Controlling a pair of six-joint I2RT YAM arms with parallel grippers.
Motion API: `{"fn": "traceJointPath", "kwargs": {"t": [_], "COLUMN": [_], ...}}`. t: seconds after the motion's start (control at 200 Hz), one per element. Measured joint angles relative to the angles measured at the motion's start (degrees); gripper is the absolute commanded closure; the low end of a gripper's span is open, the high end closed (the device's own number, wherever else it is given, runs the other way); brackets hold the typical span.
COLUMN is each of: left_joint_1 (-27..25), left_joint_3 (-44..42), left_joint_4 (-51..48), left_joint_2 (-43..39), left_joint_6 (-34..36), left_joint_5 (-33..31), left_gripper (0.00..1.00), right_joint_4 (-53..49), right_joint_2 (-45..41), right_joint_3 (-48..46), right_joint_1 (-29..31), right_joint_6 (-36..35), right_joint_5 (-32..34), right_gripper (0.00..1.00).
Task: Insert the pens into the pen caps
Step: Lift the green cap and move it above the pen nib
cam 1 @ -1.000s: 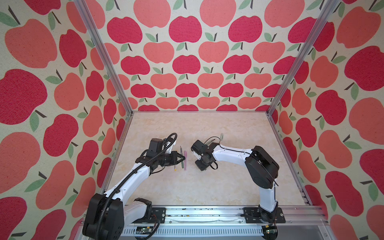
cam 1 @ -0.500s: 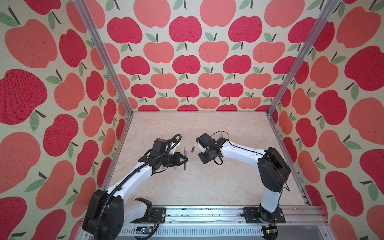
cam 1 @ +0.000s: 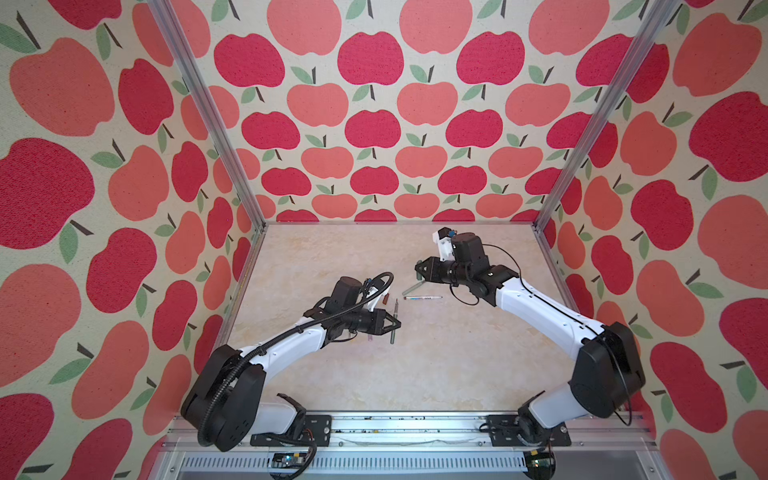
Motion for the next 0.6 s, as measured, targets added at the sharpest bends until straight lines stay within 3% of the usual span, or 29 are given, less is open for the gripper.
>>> {"fn": "traceJointPath", "kwargs": {"t": [0.28, 0.6], "left_joint_1": [-1.42, -1.62], "left_joint_3": [0.72, 1.44], "left_joint_4": [4.13, 5.20], "left_joint_2": [1.77, 1.95], "left_joint_6": [-0.59, -1.20], "left_joint_5": [0.44, 0.42], "left_gripper": [1.00, 1.00], "right_joint_4": [8.22, 9.94], "right_joint_2": [1.70, 2.54], "right_joint_3": [-1.27, -3.98], "right_joint_1": [0.11, 0.87], "right_joint_6": [6.88, 8.96], "right_joint_5": [-8.15, -10.75], "right_gripper": [0.97, 0.98]}}
